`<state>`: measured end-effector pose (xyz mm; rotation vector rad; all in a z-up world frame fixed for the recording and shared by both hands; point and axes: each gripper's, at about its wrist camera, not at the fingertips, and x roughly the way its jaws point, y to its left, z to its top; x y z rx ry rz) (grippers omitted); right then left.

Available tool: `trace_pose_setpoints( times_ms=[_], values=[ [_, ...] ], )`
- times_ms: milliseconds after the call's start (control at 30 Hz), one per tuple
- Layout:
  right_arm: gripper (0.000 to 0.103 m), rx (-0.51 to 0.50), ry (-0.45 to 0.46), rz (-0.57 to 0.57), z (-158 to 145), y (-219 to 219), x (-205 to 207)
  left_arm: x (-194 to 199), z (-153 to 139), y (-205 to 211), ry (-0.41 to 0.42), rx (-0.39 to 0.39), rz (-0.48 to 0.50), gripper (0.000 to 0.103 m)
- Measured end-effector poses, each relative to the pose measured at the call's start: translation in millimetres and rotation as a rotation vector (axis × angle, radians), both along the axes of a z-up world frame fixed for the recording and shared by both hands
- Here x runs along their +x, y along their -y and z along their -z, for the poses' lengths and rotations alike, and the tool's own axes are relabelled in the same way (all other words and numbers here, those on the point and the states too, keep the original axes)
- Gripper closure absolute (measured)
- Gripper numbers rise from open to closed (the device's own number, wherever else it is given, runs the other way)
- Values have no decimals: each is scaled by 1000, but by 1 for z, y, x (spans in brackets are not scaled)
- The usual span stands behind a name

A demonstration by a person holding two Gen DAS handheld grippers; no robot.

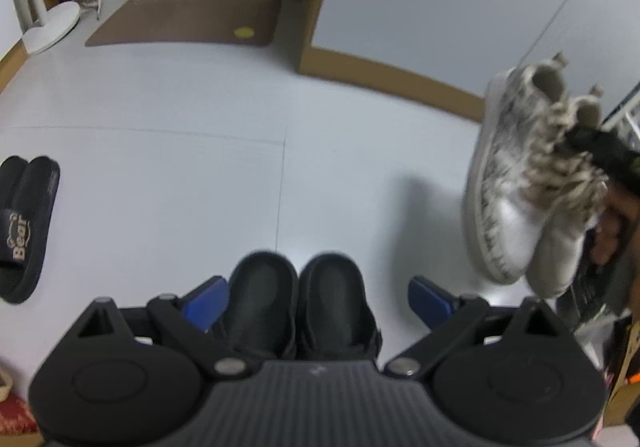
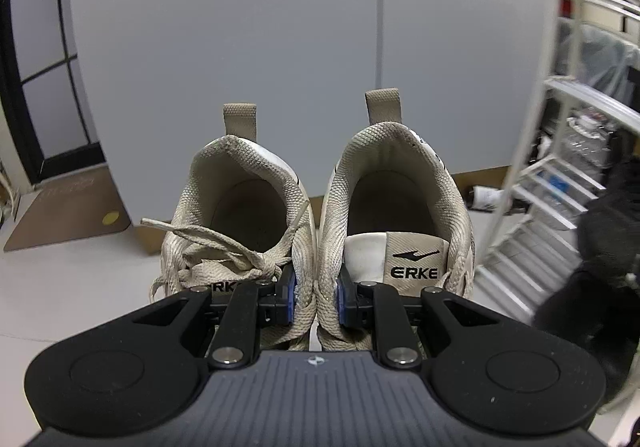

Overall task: Organize scattered shoes
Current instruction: 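Lift and carry the white sneakers with the right tool to the rack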

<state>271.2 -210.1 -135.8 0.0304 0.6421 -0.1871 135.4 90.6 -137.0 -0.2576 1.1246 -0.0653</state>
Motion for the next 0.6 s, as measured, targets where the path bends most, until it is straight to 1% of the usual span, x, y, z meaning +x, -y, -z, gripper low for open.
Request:
trace_pose_setpoints(
  times_ms=[133,200,233,367,467,533,600],
  values=[
    [83,-48,6,-16,-20,20,-23,-11,-18,10,-23,28,34,6],
    [83,-65,15,-1,-28,29,-32,-14,-28,11,-23,18,27,6],
    [83,-75,21,9,-33,34,-38,-17,-39,12,-20,9,22,6],
    [83,-48,40,68,-47,58,-59,-22,-75,18,-20,-10,-9,5],
    [83,-13,60,119,-58,76,-75,-30,-100,25,-27,-95,-23,5],
    [83,8,72,152,-65,85,-84,-37,-122,36,9,-128,-33,5],
    [83,33,86,184,-79,97,-96,-40,-133,44,36,-150,-36,4]
  ],
)
